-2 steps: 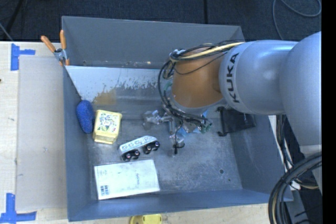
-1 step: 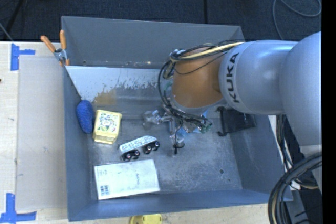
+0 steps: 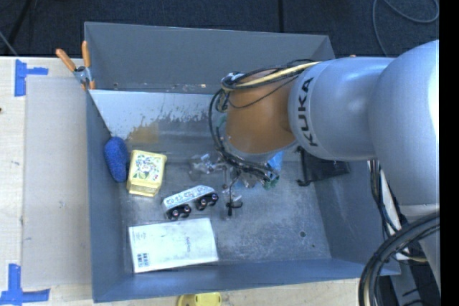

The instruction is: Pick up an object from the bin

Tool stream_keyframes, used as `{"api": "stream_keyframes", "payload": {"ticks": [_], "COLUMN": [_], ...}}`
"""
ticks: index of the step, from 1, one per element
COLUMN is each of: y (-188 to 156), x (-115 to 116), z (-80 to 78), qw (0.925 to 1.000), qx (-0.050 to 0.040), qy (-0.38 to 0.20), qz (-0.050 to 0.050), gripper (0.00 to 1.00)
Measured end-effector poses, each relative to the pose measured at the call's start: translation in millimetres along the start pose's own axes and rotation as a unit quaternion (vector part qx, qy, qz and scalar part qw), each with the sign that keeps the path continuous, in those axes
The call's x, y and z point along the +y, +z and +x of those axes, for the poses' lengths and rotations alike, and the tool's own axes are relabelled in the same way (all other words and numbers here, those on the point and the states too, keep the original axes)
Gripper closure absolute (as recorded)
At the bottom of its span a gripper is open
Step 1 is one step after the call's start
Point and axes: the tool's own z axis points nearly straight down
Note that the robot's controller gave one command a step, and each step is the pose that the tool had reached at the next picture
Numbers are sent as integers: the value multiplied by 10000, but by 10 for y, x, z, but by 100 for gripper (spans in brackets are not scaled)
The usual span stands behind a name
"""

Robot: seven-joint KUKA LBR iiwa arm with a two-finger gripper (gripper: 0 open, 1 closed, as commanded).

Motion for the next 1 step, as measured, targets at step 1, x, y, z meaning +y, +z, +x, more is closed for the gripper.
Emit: {"api": "stream_keyframes", "payload": {"ticks": [1], "y": [4], "x": [161], "z": [-21], "qw": [9998], "qx": [10], "qy": [193], "qz": [-4], "gripper": [0]}}
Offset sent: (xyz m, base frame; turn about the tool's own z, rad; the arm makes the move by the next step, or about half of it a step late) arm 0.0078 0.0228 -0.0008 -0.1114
